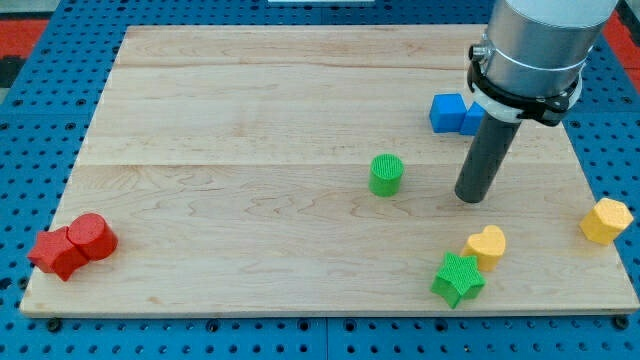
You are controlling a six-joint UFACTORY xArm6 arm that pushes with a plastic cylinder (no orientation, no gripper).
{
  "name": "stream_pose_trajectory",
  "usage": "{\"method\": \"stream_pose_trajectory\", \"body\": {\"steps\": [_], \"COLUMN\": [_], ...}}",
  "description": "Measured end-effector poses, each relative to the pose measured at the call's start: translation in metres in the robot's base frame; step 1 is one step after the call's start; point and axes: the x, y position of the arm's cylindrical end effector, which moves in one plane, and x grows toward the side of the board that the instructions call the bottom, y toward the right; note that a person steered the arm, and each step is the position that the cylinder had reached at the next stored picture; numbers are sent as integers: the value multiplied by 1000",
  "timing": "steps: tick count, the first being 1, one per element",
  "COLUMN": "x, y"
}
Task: Move the green triangle along with blue cube towards the center
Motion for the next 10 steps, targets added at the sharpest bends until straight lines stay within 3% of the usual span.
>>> {"method": "stream_pose_trajectory", "body": {"steps": [4,7,8,9,10], "x": [-15,-71,-95,-134,-132], "y": [0,112,119,65,26]}}
